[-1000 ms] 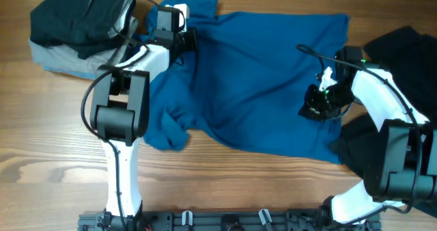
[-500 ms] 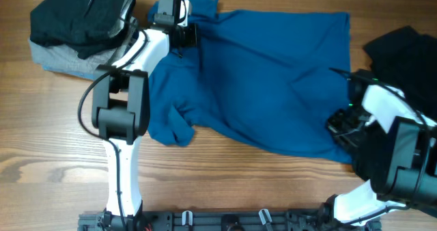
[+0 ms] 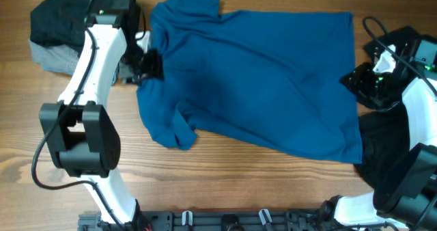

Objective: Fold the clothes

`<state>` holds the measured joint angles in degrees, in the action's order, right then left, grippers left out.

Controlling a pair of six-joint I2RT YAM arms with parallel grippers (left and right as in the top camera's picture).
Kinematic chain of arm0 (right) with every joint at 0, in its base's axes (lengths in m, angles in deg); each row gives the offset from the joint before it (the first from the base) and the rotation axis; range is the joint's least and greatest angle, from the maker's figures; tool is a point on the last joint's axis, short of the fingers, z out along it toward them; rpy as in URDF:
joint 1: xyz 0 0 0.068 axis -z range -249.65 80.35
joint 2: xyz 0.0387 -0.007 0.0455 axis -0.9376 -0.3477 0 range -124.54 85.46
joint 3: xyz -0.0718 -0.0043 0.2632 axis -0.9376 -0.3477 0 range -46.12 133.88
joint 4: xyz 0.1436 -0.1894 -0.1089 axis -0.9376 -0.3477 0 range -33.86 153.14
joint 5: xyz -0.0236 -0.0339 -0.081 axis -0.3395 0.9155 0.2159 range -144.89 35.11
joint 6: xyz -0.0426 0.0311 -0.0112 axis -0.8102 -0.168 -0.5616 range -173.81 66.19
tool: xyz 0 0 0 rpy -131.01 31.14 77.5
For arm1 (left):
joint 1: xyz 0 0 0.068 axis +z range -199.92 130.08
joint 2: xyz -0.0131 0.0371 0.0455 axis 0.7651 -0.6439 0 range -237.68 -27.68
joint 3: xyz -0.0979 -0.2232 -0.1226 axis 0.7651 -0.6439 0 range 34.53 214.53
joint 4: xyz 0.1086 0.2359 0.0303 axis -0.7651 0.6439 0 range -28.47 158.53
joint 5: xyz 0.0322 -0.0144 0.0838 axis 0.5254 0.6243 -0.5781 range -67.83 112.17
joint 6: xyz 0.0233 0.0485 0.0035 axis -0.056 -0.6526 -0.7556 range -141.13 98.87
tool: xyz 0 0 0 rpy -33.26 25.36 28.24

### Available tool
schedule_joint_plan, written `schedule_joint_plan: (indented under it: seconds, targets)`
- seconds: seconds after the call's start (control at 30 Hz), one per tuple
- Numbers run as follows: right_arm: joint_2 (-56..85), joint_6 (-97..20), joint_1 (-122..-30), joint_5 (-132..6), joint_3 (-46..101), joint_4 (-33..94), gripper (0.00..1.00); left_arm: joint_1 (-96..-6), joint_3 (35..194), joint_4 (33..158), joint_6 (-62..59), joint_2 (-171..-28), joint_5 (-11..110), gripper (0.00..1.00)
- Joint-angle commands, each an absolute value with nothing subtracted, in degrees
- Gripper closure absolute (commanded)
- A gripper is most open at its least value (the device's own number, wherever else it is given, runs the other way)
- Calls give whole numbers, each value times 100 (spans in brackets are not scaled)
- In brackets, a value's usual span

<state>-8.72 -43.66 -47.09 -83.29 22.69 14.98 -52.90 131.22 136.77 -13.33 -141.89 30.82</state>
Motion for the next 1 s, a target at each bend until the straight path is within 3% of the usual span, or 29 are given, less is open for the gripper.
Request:
schedule_joint_plan:
  seconds: [0.0,0.17,0.4,0.5,0.6,0.63,0.67,0.7,0.73,0.97]
  targets:
    - [-885,-4471,-5067,-8473,2276,1508,64,-4982,12120,13629,-652,-14213,3444,44]
    - [-885,-4458,-5696,-7885,2276,1513,48,-5303,11554,13074,-979,-14189,4229,44]
    - [-885,-4419,-5701,-7885,2276,1425,46,-5489,11537,14602,-689,-14189,3235,49]
    - [-885,-4421,-5701,-7883,2276,1401,46,-5509,11202,14322,-516,-14189,3333,43]
    - [-885,-4419,-5701,-7885,2276,1401,46,-5566,10309,13256,-223,-14189,3775,41]
    - [-885,-4419,-5701,-7883,2276,1406,46,-5566,10125,13011,-120,-14189,3761,45]
    - [-885,-4421,-5701,-7883,2276,1415,46,-5566,10033,12869,-105,-14189,3757,56]
    - [-885,-4421,-5701,-7883,2276,1447,46,-5566,10007,12751,-114,-14189,3753,85]
    - [-885,-4423,-5701,-7883,2276,1484,46,-5555,10055,12783,-112,-14163,3755,96]
    - [-885,-4427,-5701,-7883,2276,1602,45,-5177,11867,14779,-114,-12957,2054,96]
